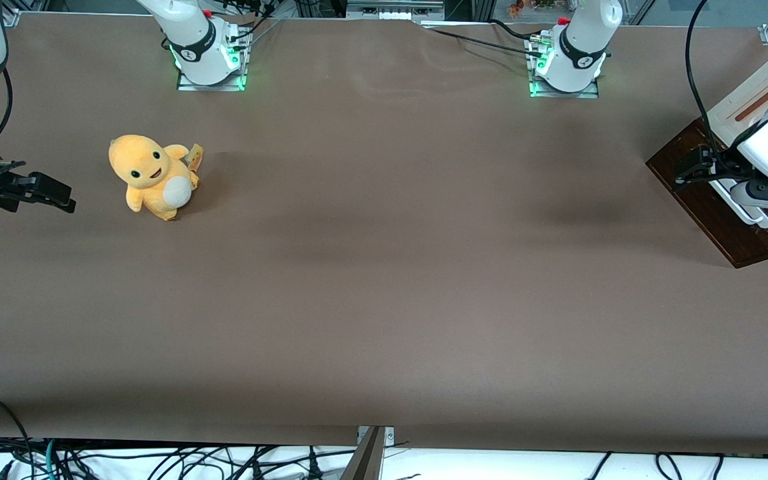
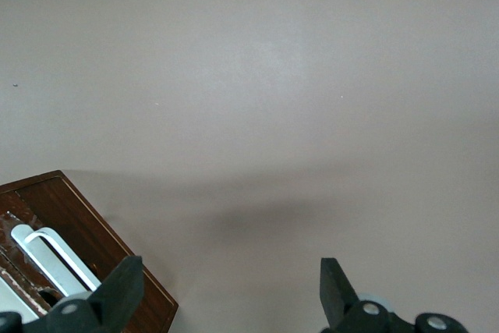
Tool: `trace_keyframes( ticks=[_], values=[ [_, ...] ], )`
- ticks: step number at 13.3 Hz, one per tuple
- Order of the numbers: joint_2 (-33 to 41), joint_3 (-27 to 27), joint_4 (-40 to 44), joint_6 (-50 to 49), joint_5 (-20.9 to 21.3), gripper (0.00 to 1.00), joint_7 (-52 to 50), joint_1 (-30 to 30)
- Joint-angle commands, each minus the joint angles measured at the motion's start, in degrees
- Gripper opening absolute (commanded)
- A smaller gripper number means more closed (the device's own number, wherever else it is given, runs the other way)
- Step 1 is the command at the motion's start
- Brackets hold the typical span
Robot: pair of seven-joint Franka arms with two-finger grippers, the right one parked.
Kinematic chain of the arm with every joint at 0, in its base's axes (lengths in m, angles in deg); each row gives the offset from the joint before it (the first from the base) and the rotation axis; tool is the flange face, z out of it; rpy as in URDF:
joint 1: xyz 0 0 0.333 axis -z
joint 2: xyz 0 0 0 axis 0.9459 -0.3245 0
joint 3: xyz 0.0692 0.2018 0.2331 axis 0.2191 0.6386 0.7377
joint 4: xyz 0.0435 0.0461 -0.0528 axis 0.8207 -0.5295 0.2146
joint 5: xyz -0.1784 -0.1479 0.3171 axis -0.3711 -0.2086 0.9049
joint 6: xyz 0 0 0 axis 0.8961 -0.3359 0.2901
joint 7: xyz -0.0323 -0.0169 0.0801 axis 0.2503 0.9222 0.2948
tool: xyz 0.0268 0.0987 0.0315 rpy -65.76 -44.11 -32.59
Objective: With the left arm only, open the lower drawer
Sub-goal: 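Lower the left gripper to the lower drawer's white bar handle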
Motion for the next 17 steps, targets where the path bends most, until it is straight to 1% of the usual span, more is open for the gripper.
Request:
trace_keyframes(
  ticks=[1,2,3,5,6,7,11,13,15,16,17],
  values=[
    [0.31,0.04,-0.5,-1.09,-0.98,1.0,0.74,0.17],
    [-0.13,0.03,-0.5,-1.53,-0.64,1.0,0.04,0.25],
    [-0.83,0.03,-0.5,-2.4,-0.46,1.0,-3.01,0.25],
    [-3.54,0.65,-0.5,-3.28,-0.46,1.0,-12.92,-0.71],
    [-4.95,0.74,-0.5,-4.24,-0.37,1.0,-16.72,-1.76],
    [-6.44,0.91,-0.5,-4.69,0.59,1.0,-18.32,-2.2],
    [-12.86,0.91,-1.99,-5.4,12.96,1.0,-21.93,-5.8],
    [-14.28,0.91,-2.52,-3.65,13.96,1.0,-22.38,-8.78],
    [-14.28,1.0,-5.32,0.82,14.39,1.0,-24.65,-10.81],
    [-14.02,0.91,-8.3,4.15,16.4,1.0,-28.14,-11.08],
    [-13.84,0.91,-11.02,7.49,19.29,1.0,-32.7,-11.08]
  ],
)
